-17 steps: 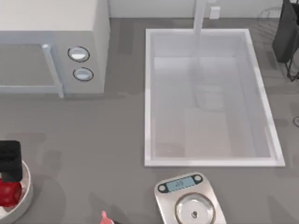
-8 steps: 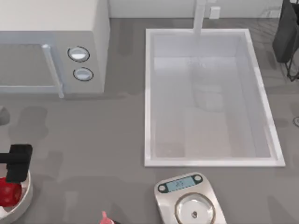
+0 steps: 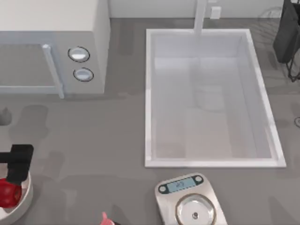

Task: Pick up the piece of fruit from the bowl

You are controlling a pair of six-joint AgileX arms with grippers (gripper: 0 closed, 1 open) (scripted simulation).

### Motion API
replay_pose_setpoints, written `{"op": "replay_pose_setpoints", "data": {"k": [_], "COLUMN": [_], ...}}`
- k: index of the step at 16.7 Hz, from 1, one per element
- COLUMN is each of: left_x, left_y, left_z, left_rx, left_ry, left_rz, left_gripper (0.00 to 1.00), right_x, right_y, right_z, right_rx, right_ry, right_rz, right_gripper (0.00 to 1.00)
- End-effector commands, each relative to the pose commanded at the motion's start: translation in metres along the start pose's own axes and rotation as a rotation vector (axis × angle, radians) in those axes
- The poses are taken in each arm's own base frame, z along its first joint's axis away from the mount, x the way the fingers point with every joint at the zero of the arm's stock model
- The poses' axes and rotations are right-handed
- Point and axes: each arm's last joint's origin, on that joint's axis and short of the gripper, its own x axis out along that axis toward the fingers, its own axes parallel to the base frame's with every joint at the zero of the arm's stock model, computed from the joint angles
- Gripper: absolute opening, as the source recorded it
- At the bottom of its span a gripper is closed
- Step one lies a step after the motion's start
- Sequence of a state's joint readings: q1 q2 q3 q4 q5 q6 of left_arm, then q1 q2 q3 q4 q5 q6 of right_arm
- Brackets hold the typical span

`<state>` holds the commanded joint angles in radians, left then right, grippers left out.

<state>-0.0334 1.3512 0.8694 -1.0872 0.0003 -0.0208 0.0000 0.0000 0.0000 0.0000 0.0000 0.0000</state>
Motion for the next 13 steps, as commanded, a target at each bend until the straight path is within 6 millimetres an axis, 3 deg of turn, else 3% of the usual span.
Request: {"op": "replay_pose_setpoints", "data": {"k": [3,8,13], "left_x": [0.017,0.07,0.107], "left_y": [0.0,-0.001,-0.001], "left_z": [0.003,0.008,0.001], "left_rx": [0.001,0.002,0.004], "left_ry": [0.009,-0.015,0.001], "left_rz": [0.0,0.0,0.0], "left_gripper": [1.0,1.0,1.0], "right_x": [0.0,0.0,0.0], "right_y": [0.0,0.0,0.0], "right_z": [0.0,0.0,0.0], "right_rx": [0.0,0.0,0.0], "right_ry": [0.0,0.0,0.0], "right_rz": [0.0,0.0,0.0], "right_gripper": [1.0,1.0,1.0]}}
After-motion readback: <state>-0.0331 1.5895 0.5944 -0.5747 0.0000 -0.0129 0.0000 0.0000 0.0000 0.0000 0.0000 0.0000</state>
